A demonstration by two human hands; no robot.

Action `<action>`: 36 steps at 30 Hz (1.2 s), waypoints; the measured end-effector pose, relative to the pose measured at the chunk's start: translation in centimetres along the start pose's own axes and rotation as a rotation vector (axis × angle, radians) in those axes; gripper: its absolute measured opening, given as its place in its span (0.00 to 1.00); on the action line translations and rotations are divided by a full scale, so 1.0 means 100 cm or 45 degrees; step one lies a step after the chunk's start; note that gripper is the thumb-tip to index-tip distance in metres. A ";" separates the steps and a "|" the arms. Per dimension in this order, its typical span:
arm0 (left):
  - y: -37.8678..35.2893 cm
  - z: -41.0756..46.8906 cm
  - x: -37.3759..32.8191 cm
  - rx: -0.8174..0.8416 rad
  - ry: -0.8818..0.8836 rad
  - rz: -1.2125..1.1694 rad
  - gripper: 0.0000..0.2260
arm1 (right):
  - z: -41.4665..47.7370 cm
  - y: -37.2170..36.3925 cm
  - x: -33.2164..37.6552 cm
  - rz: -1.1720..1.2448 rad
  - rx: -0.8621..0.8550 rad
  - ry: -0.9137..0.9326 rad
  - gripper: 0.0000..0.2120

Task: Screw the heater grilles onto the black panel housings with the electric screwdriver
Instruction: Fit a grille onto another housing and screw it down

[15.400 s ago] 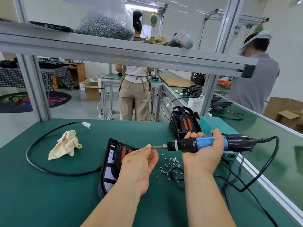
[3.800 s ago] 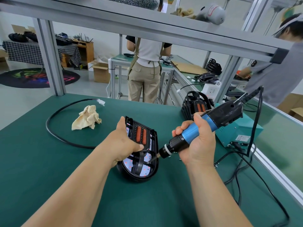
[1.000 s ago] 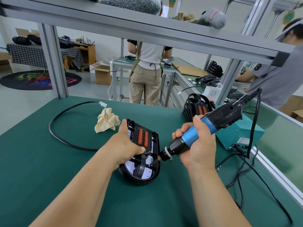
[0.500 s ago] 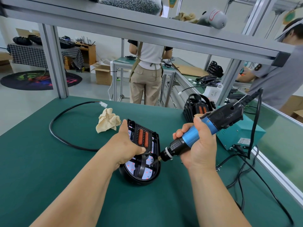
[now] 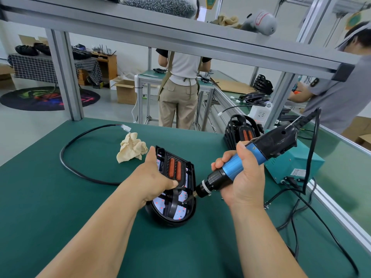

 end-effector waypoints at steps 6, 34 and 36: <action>0.000 0.000 -0.001 0.007 -0.004 0.014 0.49 | 0.000 -0.001 0.001 -0.004 -0.003 0.005 0.06; -0.061 -0.034 -0.059 -0.301 -0.397 1.309 0.11 | -0.001 0.080 0.021 0.444 -0.792 0.065 0.10; -0.083 -0.031 -0.056 -0.223 -0.381 1.390 0.08 | -0.003 0.088 0.024 0.478 -0.854 0.097 0.10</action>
Point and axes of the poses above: each hand's wrist, its own z-axis towards the middle knuckle, its own y-axis out of the back of the hand, x = y × z, the point moved 7 cm from there along z, towards the middle knuckle, and after that the axes turned 7 degrees about x, right-handed, at the moved point
